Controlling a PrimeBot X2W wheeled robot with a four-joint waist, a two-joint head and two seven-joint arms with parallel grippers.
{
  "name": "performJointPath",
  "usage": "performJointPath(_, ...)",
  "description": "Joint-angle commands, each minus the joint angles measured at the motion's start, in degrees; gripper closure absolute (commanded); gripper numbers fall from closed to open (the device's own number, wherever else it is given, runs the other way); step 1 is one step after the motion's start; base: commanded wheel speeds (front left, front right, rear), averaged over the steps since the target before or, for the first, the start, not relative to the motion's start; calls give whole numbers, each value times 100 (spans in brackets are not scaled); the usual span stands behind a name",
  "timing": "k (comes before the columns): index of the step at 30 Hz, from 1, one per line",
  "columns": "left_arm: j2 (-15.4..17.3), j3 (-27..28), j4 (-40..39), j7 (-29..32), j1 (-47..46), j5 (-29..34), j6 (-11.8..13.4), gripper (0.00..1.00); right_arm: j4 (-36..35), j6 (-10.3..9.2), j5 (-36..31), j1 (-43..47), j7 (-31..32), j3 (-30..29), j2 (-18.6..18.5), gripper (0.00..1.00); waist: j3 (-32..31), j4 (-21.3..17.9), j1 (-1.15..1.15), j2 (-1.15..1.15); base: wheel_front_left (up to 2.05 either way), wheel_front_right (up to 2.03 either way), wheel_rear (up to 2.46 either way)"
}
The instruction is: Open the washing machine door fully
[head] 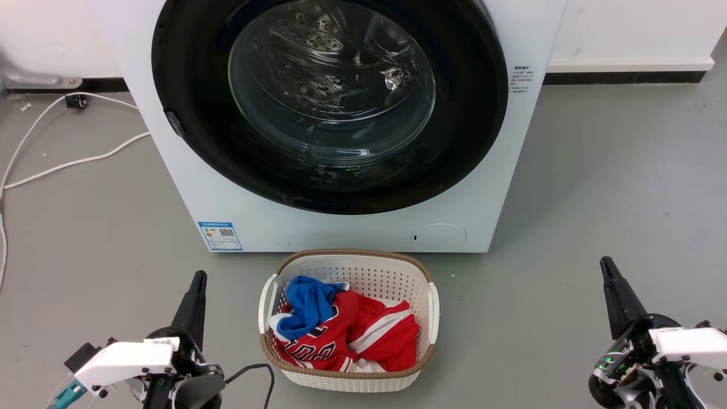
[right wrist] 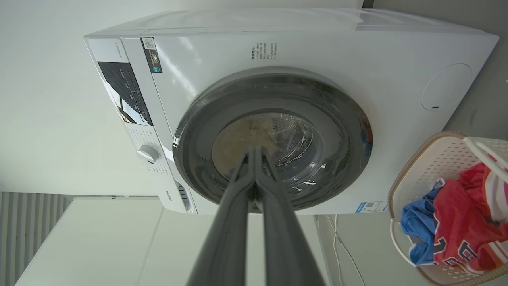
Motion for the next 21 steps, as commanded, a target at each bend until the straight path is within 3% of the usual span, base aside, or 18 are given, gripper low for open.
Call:
performJointPath(1, -14, 13, -6, 15, -34, 0, -13, 100, 6, 0, -20, -67, 26, -7, 23, 100, 0, 0, 0, 0, 0, 0, 0)
performJointPath(3, -14, 12, -6, 15, -34, 0, -13, 100, 6, 0, -21, -67, 28, -9, 25, 100, 0, 0, 0, 0, 0, 0, 0)
performJointPath(4, 0, -2, -1, -2, 0, 0, 0, 0, -1, 0, -5, 1, -3, -2, 1, 0, 0, 0, 0, 0, 0, 0, 0)
performJointPath(13, -10, -54, 33, -181, 171, 161, 0, 0, 96, -1, -225, 197, -177, -12, 13, 0, 4, 0, 0, 0, 0, 0, 0)
performJointPath(21, -9, 9, -164, -403, 172, 840, 54, 0, -154, 0, -1067, 273, -394, -62, 16, 0, 12, 3, 0, 0, 0, 0, 0)
